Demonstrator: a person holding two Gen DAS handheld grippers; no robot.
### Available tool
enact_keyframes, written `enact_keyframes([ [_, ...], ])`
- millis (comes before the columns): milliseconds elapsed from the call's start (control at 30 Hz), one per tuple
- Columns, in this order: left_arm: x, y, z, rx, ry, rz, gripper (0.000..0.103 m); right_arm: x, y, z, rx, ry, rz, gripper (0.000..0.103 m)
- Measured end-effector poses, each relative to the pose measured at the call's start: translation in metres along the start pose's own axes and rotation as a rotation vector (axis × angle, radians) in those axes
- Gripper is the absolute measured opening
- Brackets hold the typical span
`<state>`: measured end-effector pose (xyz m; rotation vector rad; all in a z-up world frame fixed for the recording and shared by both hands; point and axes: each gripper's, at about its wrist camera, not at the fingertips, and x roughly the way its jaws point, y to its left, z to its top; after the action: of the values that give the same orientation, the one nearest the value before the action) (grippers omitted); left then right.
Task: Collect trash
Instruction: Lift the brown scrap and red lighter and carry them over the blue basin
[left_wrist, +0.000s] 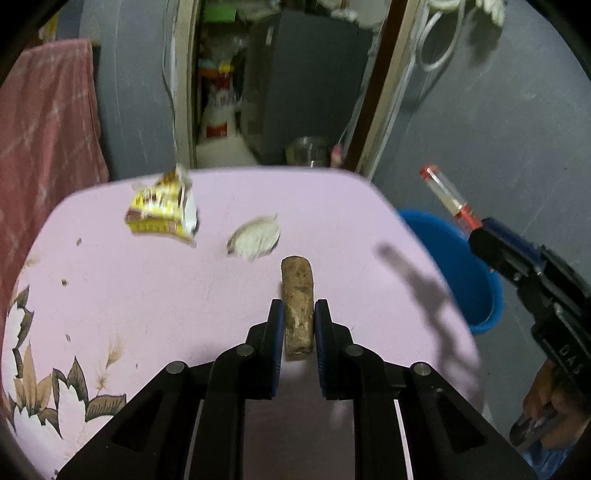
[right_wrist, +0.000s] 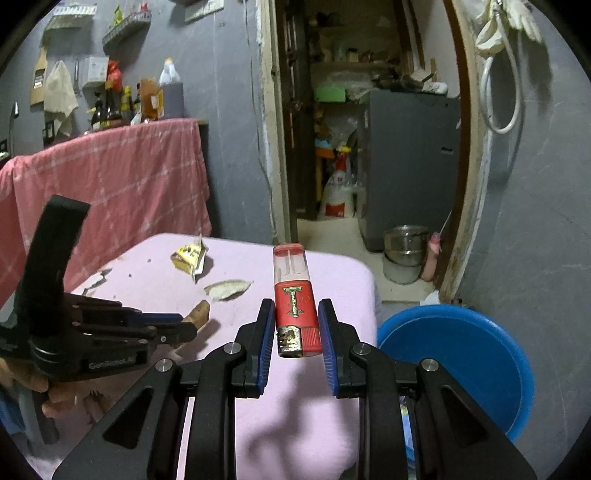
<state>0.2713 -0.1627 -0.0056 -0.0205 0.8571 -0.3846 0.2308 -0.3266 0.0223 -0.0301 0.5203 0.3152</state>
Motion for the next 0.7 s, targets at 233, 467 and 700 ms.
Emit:
enact_keyframes([
  [233, -0.037, -0.026, 0.016, -0.013, -0.280, -0.022, 0.013, -0.037, -0.010, 0.006, -0.014, -0.164, -0.093, 0.021],
  [467, -0.058, -0.064, 0.027, 0.037, -0.484, -0.034, 0.013, -0.081, -0.035, 0.009, 0.033, -0.364, -0.206, 0.022],
  [700, -0.044, -0.111, 0.038, 0.089, -0.522, -0.100, 0.013, -0.102, -0.075, 0.005, 0.096, -0.426, -0.315, 0.022],
])
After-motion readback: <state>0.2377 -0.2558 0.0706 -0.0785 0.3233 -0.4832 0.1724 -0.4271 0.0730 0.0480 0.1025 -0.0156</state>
